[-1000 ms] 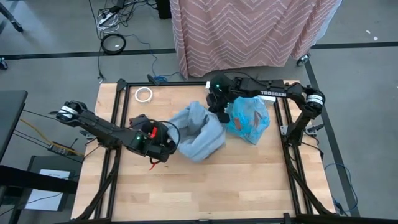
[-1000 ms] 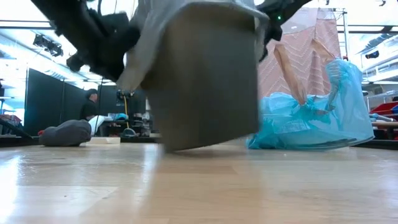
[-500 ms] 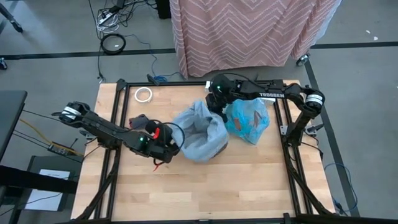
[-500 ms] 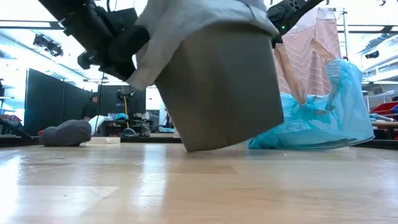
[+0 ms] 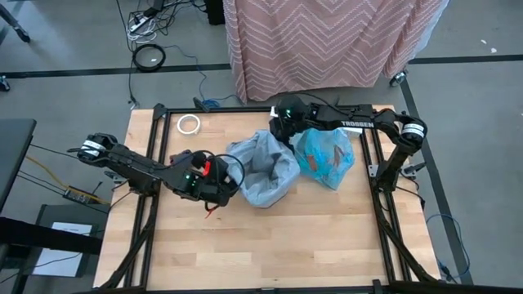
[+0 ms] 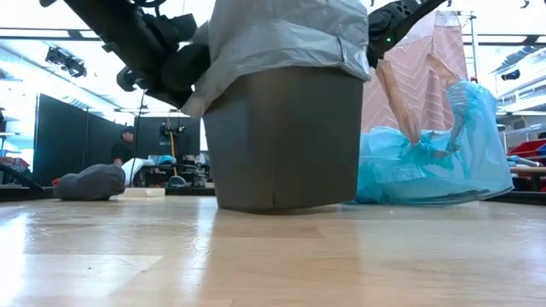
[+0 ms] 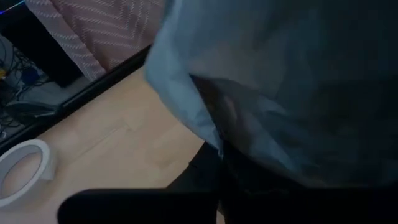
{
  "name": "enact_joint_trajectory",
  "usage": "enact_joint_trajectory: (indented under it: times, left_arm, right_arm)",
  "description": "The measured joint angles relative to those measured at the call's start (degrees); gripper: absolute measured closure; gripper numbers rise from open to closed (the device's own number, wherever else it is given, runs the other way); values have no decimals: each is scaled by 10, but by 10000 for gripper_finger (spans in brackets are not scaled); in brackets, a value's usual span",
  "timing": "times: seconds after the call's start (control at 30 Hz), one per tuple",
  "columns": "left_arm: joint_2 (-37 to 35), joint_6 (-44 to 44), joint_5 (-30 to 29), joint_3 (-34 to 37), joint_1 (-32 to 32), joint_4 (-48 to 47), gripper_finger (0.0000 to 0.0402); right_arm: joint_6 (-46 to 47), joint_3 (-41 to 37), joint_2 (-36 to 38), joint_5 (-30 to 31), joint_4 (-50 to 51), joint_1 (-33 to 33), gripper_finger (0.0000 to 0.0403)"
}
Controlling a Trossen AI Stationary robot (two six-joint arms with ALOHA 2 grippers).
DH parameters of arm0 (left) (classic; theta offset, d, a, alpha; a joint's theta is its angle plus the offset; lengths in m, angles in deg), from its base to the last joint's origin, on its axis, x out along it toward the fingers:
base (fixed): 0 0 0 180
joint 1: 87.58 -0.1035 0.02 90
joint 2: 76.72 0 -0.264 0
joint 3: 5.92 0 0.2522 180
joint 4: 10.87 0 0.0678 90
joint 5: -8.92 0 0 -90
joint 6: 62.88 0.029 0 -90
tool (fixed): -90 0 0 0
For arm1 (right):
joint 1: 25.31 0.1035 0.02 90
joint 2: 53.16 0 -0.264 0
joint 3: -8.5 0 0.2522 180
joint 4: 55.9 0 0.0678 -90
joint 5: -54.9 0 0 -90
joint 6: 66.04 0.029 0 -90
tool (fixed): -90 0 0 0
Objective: Place trash/remove bag and relplace
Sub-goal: Put the gray trash bag into the black trash bin
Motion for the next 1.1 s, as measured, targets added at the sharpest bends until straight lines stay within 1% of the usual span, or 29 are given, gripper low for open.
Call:
enact_joint_trajectory:
  times: [0.17, 0.3, 0.47, 0.5, 0.67, 0.77, 0.9, 1.0, 1.1]
  left_arm:
    - [0, -2, 17, 2, 3, 6, 388]
    - [3, -2, 53, 2, 6, 16, 379]
    - [6, 9, 71, 2, 7, 25, 371]
    - [2, 18, 81, 1, 7, 31, 369]
    - [-23, 67, 172, -22, 10, 16, 349]
    - [-30, 80, 214, -31, 11, -1, 333]
    - [-31, 82, 281, -33, 11, 6, 312]
    - [-29, 67, 300, -33, 12, 6, 297]
    - [-36, 64, 294, -40, 12, 4, 287]
  right_arm:
    - [-9, 0, 0, -2, 49, 0, 384]
    - [-14, 0, 0, -2, 48, 0, 354]
    - [-16, -6, 0, 0, 54, -2, 315]
    - [-16, -5, 0, 1, 58, -2, 307]
    - [-28, 24, 2, 10, 100, -2, 260]
    - [-37, 50, 3, 10, 139, -3, 227]
    - [-53, 86, 3, 9, 201, -3, 184]
    - [-72, 113, 3, 8, 253, -5, 156]
    - [-85, 137, 4, 7, 291, -10, 134]
